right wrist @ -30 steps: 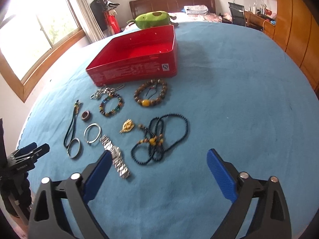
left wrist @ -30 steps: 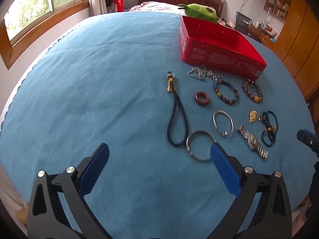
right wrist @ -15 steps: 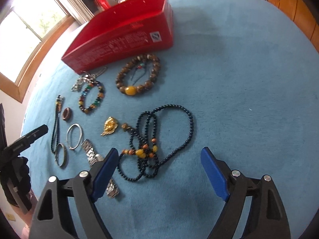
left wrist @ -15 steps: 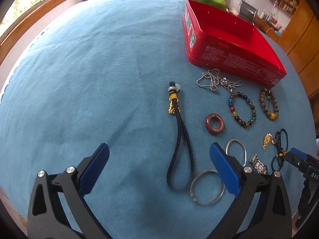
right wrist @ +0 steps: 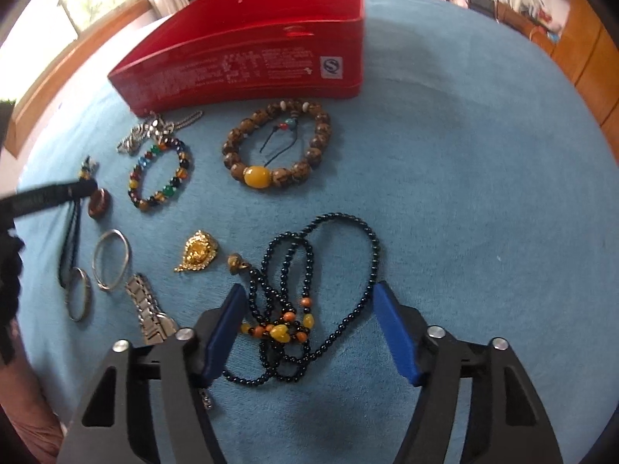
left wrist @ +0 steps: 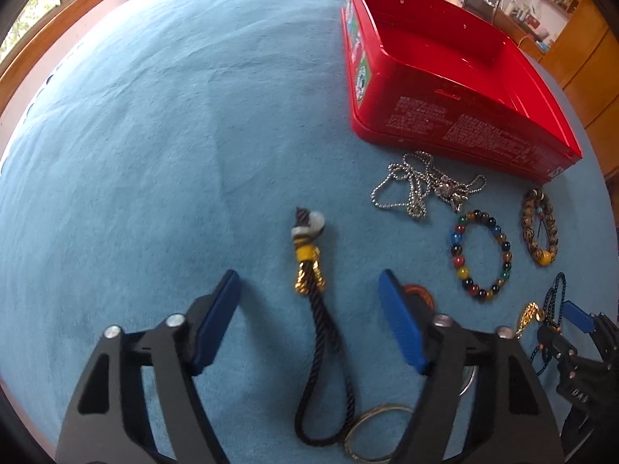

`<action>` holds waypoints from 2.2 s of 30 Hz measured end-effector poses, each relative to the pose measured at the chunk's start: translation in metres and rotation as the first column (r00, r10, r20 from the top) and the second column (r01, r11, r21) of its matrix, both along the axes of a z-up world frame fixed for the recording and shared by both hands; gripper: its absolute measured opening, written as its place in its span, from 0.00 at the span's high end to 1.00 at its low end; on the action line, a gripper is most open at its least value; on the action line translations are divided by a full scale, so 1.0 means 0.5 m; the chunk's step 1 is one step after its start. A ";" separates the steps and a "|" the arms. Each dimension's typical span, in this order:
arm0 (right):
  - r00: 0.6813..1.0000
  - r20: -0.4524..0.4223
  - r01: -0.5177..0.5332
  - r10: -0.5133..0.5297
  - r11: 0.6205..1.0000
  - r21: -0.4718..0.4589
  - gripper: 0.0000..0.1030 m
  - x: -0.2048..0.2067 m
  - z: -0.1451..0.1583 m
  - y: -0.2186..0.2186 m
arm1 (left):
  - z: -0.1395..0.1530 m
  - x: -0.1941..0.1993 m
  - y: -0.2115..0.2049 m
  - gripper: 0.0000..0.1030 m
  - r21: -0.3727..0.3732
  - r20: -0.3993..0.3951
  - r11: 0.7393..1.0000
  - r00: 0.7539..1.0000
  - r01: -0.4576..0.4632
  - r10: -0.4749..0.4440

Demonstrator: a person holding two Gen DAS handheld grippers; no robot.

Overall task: Organize jewelry
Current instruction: 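Grasp the black braided cord keychain with the left tool while the right tool grasps the black bead necklace, then carry the keychain with the left tool while the right tool carries the necklace over the red tray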

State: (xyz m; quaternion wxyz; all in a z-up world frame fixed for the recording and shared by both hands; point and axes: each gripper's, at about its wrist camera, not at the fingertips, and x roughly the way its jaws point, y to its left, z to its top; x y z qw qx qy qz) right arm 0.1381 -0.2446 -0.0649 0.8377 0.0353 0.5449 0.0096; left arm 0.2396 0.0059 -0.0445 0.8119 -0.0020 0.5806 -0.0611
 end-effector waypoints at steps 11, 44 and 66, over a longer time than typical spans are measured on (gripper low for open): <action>0.997 0.035 -0.067 0.067 0.998 -0.010 0.78 -0.003 0.002 0.043 | 0.005 -0.002 -0.032 0.87 -0.007 -0.022 1.000 1.000 0.020 -0.020; 0.963 0.264 -0.111 0.058 0.975 0.190 0.93 -0.027 0.210 -0.041 | 0.234 -0.100 -0.028 0.98 -0.116 0.260 0.988 0.963 0.106 -0.072; 0.949 0.313 -0.041 -0.029 0.976 0.214 0.93 0.398 0.212 -0.046 | 0.192 0.277 -0.195 0.98 -0.227 0.315 0.967 0.948 0.113 -0.038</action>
